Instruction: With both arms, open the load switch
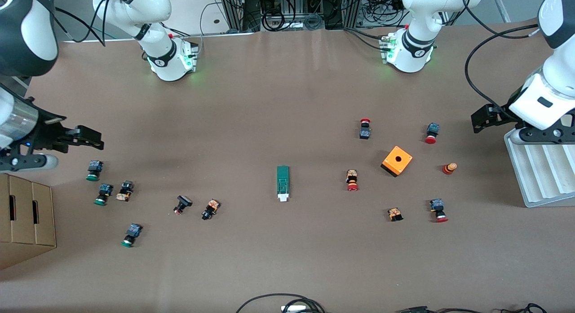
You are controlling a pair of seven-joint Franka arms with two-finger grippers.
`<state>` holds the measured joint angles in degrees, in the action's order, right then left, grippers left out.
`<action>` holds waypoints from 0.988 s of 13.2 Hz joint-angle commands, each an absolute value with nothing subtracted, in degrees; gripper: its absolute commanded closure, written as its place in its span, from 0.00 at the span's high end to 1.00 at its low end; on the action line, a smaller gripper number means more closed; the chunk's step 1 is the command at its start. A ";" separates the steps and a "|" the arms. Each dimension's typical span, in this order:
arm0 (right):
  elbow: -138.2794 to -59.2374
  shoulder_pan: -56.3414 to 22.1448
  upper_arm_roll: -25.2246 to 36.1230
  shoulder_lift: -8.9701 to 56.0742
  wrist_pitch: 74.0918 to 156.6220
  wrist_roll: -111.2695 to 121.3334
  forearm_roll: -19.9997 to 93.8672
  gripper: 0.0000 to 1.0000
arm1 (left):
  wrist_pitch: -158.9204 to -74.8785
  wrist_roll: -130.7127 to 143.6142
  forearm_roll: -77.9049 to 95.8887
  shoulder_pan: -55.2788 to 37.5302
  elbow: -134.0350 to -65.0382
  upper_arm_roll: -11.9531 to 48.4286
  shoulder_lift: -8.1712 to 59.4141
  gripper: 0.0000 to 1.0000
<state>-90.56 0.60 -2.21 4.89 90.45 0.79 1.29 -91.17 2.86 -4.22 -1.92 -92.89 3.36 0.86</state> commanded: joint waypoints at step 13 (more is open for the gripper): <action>-90.09 0.78 -1.67 5.36 91.32 0.09 2.28 1.00 | -94.99 23.52 -0.18 -5.36 -92.99 13.96 3.34 1.00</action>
<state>-90.49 -0.37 -1.66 5.22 90.87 0.56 1.32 -92.18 18.11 -1.09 -4.69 -92.99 12.03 2.45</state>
